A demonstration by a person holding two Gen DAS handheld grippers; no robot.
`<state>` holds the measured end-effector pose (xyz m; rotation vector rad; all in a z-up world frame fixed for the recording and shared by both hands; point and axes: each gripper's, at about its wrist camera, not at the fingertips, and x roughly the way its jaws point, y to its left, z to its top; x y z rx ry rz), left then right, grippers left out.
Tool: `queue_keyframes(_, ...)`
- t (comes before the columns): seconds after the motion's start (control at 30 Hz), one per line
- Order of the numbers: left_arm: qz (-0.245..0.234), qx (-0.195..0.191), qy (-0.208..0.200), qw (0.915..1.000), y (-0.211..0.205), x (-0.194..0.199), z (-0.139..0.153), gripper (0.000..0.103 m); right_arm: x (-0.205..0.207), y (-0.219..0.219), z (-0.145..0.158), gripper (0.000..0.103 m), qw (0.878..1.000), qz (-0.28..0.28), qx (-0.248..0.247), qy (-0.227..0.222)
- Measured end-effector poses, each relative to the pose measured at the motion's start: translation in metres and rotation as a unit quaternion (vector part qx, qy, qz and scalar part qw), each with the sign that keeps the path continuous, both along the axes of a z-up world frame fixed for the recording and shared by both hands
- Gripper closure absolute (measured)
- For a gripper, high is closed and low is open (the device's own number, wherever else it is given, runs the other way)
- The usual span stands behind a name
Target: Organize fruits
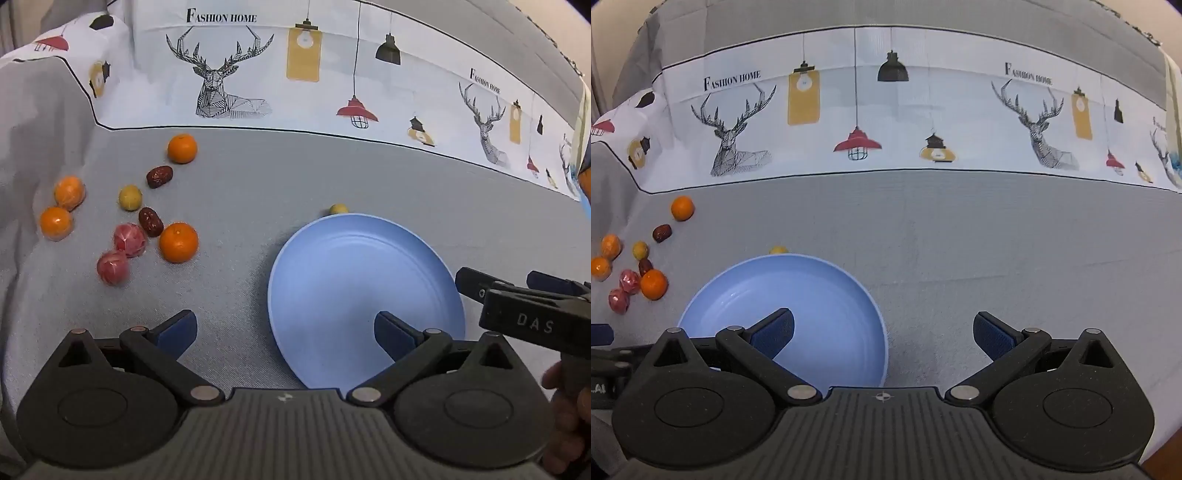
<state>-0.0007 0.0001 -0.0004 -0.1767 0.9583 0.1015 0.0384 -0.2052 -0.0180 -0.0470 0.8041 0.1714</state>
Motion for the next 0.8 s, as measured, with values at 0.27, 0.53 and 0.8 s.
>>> queue_keyframes(0.27,-0.004,0.022,-0.015,0.9997,-0.008,0.004,0.001,0.001,-0.005,0.003,0.002,0.001,1.0,0.015,0.004,-0.003)
queue_keyframes(0.53,-0.006,0.071,-0.012,0.9974,-0.012,0.005,-0.007,0.001,-0.008,0.005,0.0,0.001,1.0,0.021,-0.002,-0.005)
queue_keyframes(0.8,-0.009,0.048,-0.01,0.9987,-0.012,0.004,-0.009,0.001,-0.007,0.008,-0.004,0.001,1.0,0.008,-0.007,-0.004)
